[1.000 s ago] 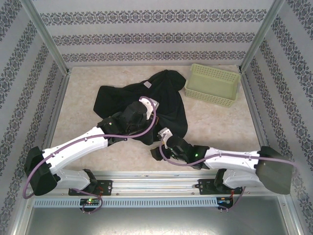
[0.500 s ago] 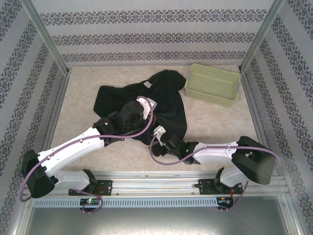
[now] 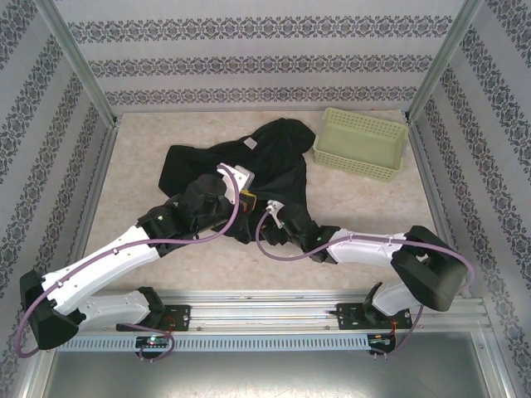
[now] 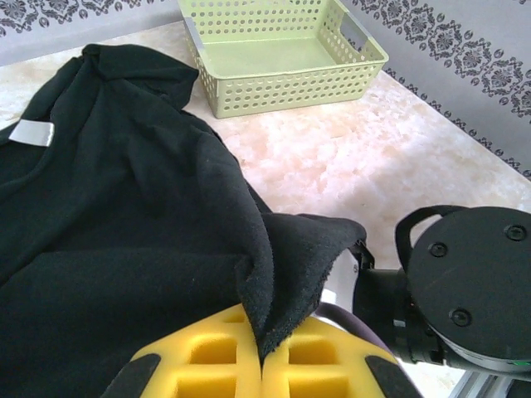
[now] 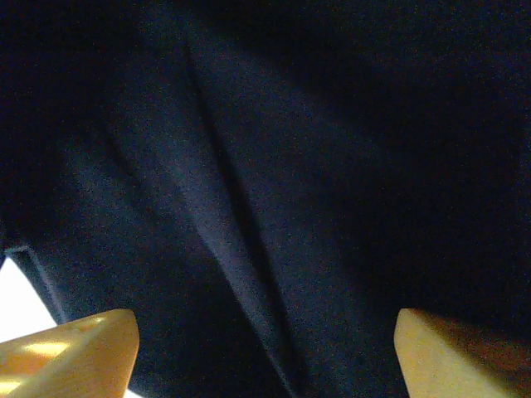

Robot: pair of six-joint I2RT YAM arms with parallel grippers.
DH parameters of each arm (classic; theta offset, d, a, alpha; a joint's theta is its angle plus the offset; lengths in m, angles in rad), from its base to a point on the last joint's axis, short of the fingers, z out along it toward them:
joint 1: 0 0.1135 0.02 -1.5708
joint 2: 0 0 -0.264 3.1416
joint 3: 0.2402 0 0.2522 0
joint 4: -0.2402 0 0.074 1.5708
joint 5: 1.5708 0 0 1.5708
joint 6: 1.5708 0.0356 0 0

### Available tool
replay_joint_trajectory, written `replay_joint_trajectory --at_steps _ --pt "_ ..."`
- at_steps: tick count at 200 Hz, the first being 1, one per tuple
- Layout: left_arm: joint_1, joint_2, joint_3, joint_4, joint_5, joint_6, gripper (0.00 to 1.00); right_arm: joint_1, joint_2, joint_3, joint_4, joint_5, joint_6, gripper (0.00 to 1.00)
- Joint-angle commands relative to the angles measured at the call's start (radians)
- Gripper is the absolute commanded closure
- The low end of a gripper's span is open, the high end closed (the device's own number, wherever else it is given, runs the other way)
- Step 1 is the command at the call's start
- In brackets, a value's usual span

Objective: Fold the inside-out t-shirt

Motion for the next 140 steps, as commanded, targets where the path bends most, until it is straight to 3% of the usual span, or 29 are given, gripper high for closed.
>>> replay_joint_trajectory --at_steps 1,19,60,101,140 --pt "0.013 0.002 0.072 -0.01 0.073 -0.006 1.0 -0.004 0.05 0.03 0.083 0.037 0.027 0.2" --pt "0.013 0.055 0.202 -0.118 0.142 0.005 1.0 -0.004 0.111 0.06 0.15 0.083 0.074 0.2" --pt "0.012 0.102 0.357 -0.244 0.167 0.002 1.0 -0.02 0.22 0.15 0.281 0.151 0.085 0.2" --pt "0.013 0.098 0.415 -0.268 0.132 0.005 1.0 -0.096 0.275 0.254 0.255 0.11 0.17 0.2" --pt "0.013 0.096 0.458 -0.242 0.14 -0.002 1.0 -0.101 0.379 0.373 0.137 0.088 0.221 0.2"
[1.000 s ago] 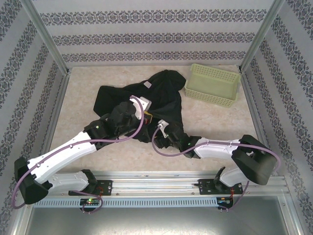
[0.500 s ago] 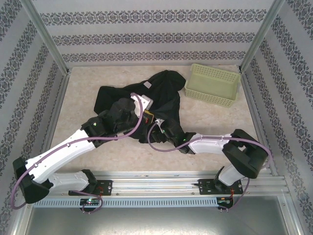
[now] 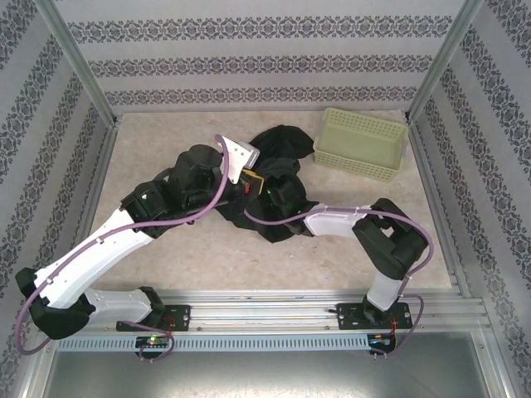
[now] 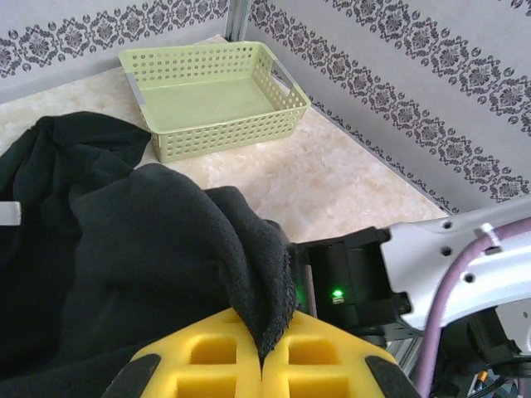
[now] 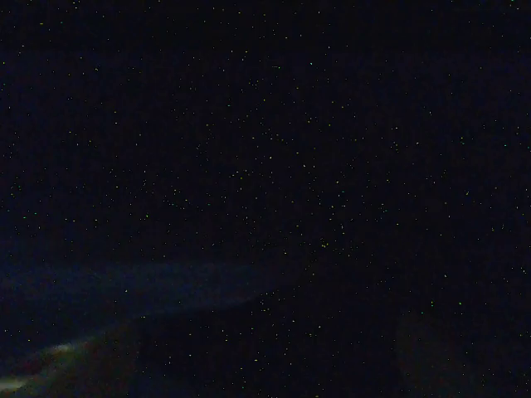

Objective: Fold the inside-out t-shirt

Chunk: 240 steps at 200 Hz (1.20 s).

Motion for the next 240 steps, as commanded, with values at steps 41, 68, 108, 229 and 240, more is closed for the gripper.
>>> replay_joint_trajectory --at_steps 41,68,108,229,240 --pt "0.007 0.017 0.11 0.024 0.011 -0.002 1.0 0.018 0.137 0.153 -0.188 -0.025 0.153 0.2" --pt "0.007 0.042 0.129 0.019 0.02 -0.012 1.0 0.029 0.156 0.203 -0.275 -0.02 0.159 0.2" --pt "0.007 0.01 0.102 0.048 0.006 -0.014 1.0 -0.058 0.161 0.236 -0.338 -0.153 0.265 0.19" --pt "0.056 -0.073 0.024 0.057 0.004 0.002 0.97 -0.077 0.117 0.121 -0.239 -0.266 0.273 0.14" --pt "0.056 -0.066 0.045 0.067 0.047 -0.011 0.98 -0.07 0.15 0.182 -0.304 -0.245 0.277 0.14"
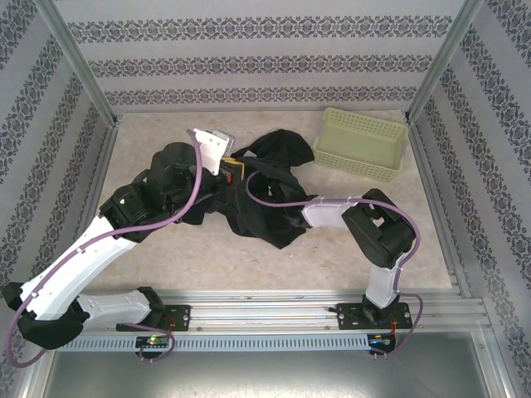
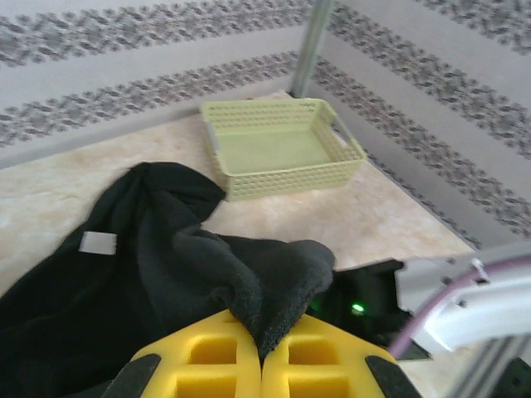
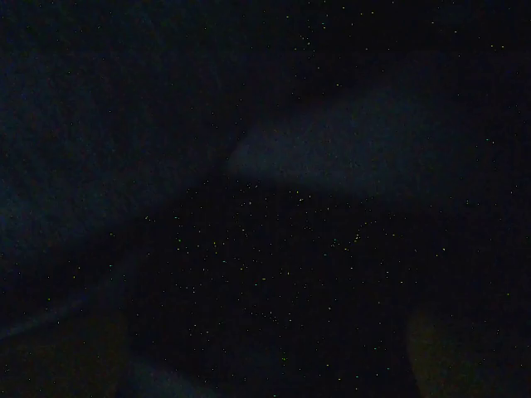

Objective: Fold the inside-out t-shirt

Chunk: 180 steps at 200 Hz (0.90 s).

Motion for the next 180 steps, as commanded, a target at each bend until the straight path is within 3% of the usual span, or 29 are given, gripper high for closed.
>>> replay_joint_trajectory --at_steps 1,89,180 --pt "0.006 0.009 0.045 0.064 0.157 -0.012 0.98 0.01 0.052 0.123 -0.113 0.06 0.027 0.14" --pt "0.005 0.052 0.17 0.155 0.248 -0.072 0.98 0.043 0.316 0.589 -0.519 0.17 0.062 0.14" --pt "0.006 0.077 0.21 0.16 0.21 -0.069 0.98 0.109 0.594 1.064 -0.938 0.265 0.082 0.14"
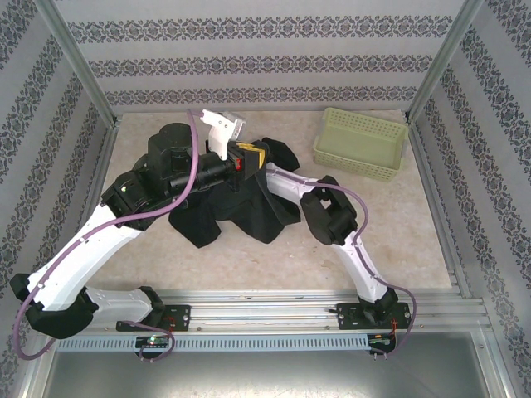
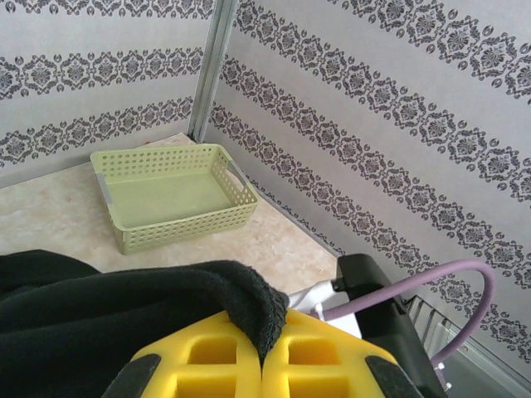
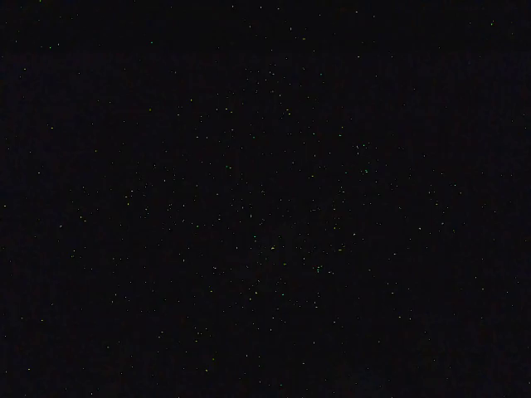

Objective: Fold the inside-out t-shirt

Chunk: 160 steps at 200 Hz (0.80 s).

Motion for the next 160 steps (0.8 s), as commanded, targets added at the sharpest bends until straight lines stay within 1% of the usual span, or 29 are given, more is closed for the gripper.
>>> replay_joint_trajectory --at_steps 1,29,43,60,66,84,89,103,113,128,147,160 --pt "0.004 -0.016 0.042 0.087 0.005 -0.012 0.98 0.021 0.075 0.099 -0.172 0.058 0.023 0.14" --pt "0.004 -0.033 0.03 0.095 -0.007 -0.013 0.98 0.028 0.166 0.253 -0.27 0.039 0.007 0.14" --pt "0.004 -0.047 0.013 0.111 -0.023 -0.014 0.98 0.035 0.22 0.346 -0.334 0.048 -0.001 0.15" --pt "0.004 -0.059 0.007 0.111 -0.049 -0.009 0.98 0.038 0.263 0.425 -0.39 0.052 -0.004 0.19" --pt "0.004 -0.063 0.005 0.11 -0.058 -0.006 0.98 0.037 0.267 0.434 -0.395 0.054 -0.004 0.21" --pt "0.004 -0.08 -0.013 0.11 -0.113 0.0 0.98 0.035 0.263 0.426 -0.391 0.065 -0.012 0.34" --pt "0.004 -0.086 -0.019 0.11 -0.135 0.0 0.98 0.034 0.258 0.42 -0.392 0.066 -0.012 0.39" --pt "0.004 -0.102 -0.039 0.103 -0.206 0.008 0.98 0.029 0.225 0.368 -0.372 0.062 -0.015 0.54" --pt "0.006 -0.11 -0.054 0.093 -0.269 0.018 0.98 0.03 0.177 0.291 -0.304 0.052 -0.033 0.62" --pt "0.008 -0.115 -0.069 0.069 -0.391 0.032 0.98 0.035 0.077 0.127 -0.173 0.04 -0.055 0.75" --pt "0.037 -0.115 -0.097 0.045 -0.532 0.027 0.98 0.034 -0.045 -0.053 -0.047 0.017 -0.052 0.89" --pt "0.077 -0.108 -0.109 0.019 -0.598 0.006 0.97 0.033 -0.129 -0.176 0.034 0.001 -0.047 0.95"
